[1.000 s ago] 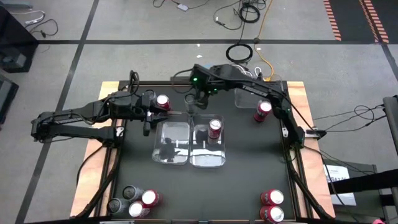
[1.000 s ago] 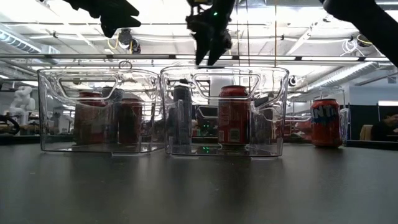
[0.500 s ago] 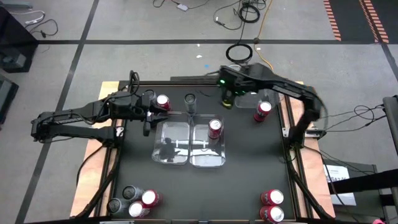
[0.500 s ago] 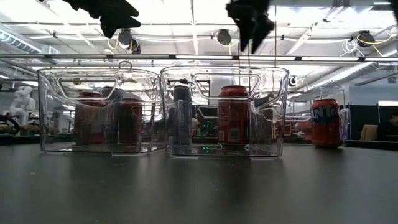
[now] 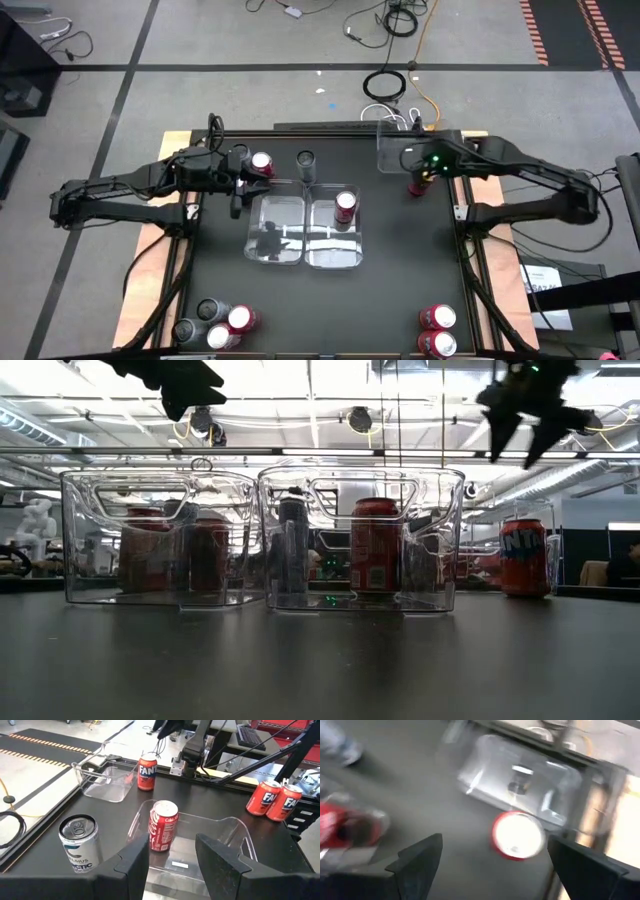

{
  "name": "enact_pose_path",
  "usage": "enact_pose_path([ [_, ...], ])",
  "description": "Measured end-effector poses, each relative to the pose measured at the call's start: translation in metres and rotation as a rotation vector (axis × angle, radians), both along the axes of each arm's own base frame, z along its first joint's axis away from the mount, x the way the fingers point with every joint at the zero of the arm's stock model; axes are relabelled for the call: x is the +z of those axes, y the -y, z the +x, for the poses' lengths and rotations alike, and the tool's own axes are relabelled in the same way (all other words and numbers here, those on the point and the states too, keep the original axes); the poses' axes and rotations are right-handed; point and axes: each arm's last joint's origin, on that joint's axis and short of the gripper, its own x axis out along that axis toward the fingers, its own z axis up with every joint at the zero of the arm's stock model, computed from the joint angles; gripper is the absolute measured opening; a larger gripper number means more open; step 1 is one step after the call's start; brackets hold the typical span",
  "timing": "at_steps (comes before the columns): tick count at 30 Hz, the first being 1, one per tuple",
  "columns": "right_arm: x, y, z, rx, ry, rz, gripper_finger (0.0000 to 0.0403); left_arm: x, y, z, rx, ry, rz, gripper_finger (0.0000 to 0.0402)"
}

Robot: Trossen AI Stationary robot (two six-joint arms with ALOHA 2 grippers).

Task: Sort soda cans
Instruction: Move the red soda can to the bottom right of the table

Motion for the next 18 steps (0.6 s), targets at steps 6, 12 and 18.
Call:
enact_pose_path([
  [6,-0.017,0.011,-0.015,-0.076,-0.039,0.049,0.0352,0.0,-0.001,0.0,0.024,-0.001,0.008,0.0169],
  [12,-0.049,0.031,-0.01,-0.046,-0.042,0.158,0.0352,0.0,-0.001,0.0,0.024,0.0,0.008,0.017],
  [18,-0.064,0.045,-0.012,-0.083,-0.044,0.194,0.0352,0.0,-0.001,0.0,0.024,0.0,0.009,0.017],
])
